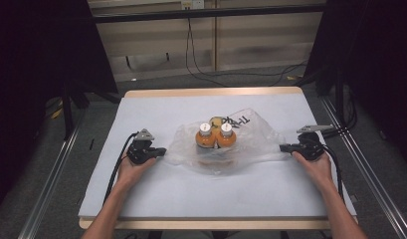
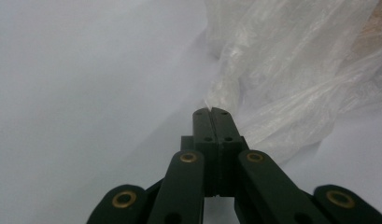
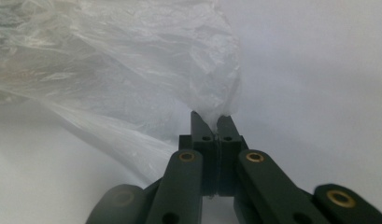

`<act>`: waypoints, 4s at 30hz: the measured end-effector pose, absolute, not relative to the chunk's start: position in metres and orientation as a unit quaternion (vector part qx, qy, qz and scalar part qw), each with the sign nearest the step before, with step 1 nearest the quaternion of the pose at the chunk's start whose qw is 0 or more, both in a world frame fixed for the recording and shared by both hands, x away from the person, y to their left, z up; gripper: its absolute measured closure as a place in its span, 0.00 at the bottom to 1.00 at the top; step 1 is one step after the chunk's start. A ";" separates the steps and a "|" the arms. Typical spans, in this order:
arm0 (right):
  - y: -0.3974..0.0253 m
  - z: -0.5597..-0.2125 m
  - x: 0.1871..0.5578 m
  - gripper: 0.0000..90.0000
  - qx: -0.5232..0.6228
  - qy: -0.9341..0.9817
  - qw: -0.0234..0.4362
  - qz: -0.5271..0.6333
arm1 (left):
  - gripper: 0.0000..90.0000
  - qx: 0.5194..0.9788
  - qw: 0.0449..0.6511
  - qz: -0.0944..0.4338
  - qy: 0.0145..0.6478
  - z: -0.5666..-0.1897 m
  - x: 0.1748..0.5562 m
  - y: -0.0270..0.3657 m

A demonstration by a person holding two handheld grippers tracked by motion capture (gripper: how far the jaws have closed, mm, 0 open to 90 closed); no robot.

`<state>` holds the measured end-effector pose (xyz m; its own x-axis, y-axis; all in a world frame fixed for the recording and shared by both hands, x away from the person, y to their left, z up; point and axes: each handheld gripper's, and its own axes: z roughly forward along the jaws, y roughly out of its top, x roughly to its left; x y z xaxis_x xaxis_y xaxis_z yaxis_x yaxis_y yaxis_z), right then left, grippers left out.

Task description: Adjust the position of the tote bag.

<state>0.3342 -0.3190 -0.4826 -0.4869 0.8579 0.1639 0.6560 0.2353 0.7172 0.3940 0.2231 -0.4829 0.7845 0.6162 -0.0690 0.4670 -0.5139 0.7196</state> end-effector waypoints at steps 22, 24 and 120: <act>-0.321 -0.444 0.315 0.34 0.460 0.730 0.186 0.470 | 0.65 0.807 0.495 0.106 0.304 -0.447 0.376 0.239; -0.319 -0.438 0.313 0.34 0.456 0.722 0.198 0.481 | 0.60 0.802 0.501 0.110 0.306 -0.443 0.375 0.240; -0.198 -0.463 0.348 1.00 0.325 0.859 0.078 0.388 | 1.00 0.892 0.395 0.099 0.198 -0.446 0.374 0.167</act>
<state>0.3480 -0.1979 -0.4632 -0.7767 0.6188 0.1176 0.4969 0.4872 0.7181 0.3738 0.1673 -0.4457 0.9016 0.4322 0.0209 0.2752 -0.6099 0.7432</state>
